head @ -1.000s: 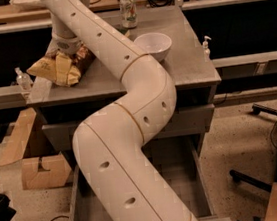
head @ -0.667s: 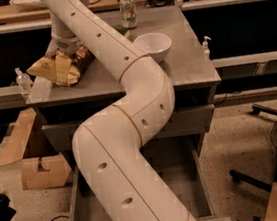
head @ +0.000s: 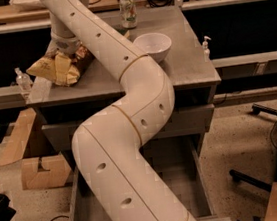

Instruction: Place brown chip bag into middle drawer

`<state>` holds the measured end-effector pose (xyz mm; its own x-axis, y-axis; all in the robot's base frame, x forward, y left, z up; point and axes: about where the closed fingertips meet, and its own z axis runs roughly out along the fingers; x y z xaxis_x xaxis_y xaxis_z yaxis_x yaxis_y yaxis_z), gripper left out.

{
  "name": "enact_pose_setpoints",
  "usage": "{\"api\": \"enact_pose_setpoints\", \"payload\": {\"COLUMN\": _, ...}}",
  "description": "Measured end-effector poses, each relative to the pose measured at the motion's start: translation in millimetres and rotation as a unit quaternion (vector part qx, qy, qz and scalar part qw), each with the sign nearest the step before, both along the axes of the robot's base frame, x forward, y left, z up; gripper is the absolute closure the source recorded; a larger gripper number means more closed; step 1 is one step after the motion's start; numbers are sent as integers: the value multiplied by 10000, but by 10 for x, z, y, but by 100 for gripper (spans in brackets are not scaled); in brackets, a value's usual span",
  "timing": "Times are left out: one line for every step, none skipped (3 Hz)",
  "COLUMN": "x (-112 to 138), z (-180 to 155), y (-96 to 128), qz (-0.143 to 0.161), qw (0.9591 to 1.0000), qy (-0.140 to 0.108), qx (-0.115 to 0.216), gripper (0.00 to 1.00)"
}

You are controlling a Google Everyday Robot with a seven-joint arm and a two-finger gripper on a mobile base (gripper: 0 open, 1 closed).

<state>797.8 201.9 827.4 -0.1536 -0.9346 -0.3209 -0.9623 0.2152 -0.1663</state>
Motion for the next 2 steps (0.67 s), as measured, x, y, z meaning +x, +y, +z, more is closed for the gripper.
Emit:
{"api": "enact_pose_setpoints", "payload": {"x": -5, "z": 9, "y": -1, "qz": 0, "qw": 10000, "qy": 0, "qx": 0, "gripper": 100}}
{"api": "enact_pose_setpoints", "payload": {"x": -4, "z": 20, "y": -8, "qz": -7, "qw": 10000, "qy": -6, "qx": 4, "gripper": 100}}
